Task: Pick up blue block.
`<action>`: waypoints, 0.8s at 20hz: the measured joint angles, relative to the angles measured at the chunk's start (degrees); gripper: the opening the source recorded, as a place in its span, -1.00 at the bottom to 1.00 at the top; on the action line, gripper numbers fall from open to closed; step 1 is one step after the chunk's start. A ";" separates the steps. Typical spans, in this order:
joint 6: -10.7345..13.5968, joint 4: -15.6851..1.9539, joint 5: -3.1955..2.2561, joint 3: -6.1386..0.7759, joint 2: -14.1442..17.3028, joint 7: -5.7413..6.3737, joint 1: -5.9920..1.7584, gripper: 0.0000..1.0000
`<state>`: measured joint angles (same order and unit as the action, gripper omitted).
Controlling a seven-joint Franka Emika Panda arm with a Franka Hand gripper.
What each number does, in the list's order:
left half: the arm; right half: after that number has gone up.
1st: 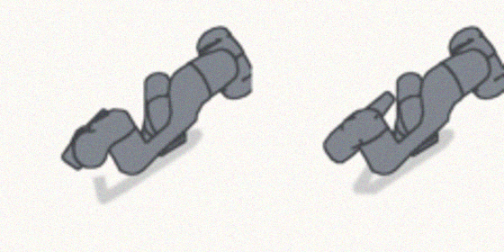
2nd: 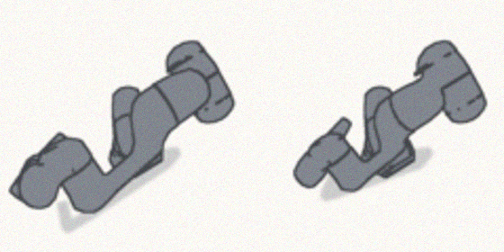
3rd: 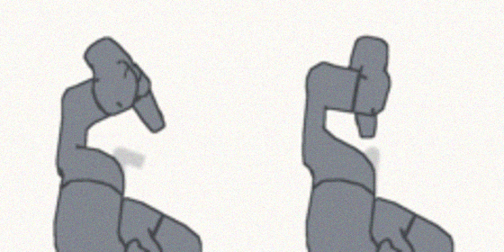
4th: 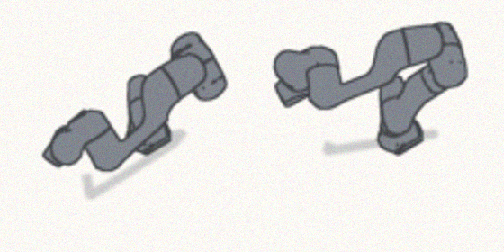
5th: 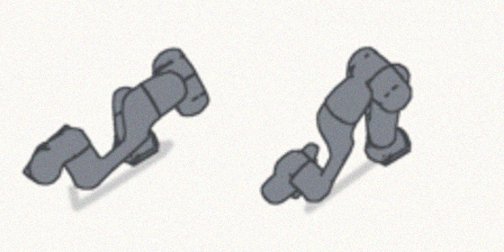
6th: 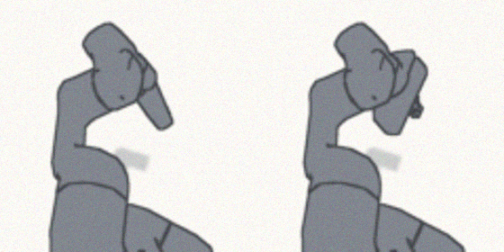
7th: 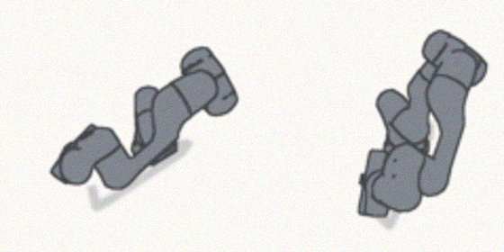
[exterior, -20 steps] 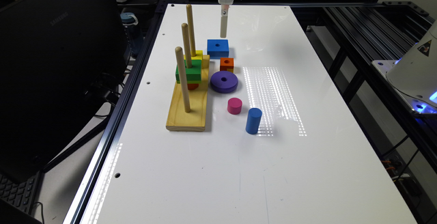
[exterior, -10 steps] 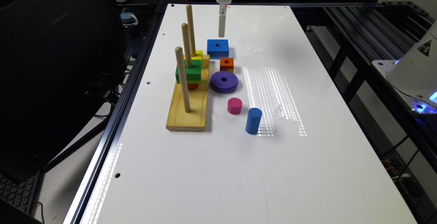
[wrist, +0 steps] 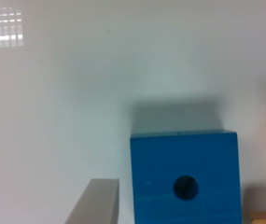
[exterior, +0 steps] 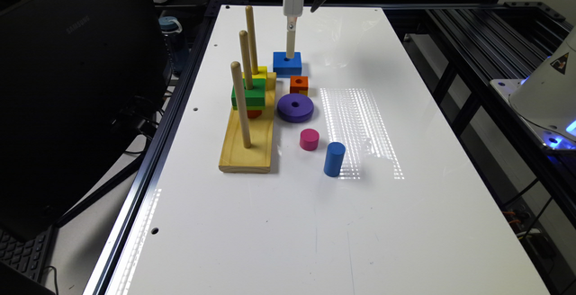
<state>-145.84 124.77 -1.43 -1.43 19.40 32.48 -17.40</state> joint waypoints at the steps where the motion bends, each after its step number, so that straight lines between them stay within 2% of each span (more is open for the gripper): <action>1: 0.00 -0.01 0.00 0.00 0.00 0.00 0.00 1.00; 5: -0.03 -0.01 0.00 0.00 0.28 0.00 0.00 1.00; 10: -1.31 -0.22 0.00 0.00 2.21 0.00 -0.01 1.00; 16: -1.30 -0.38 0.00 0.00 2.23 0.00 -0.01 1.00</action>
<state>-147.14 124.39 -1.43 -1.43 21.62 32.48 -17.40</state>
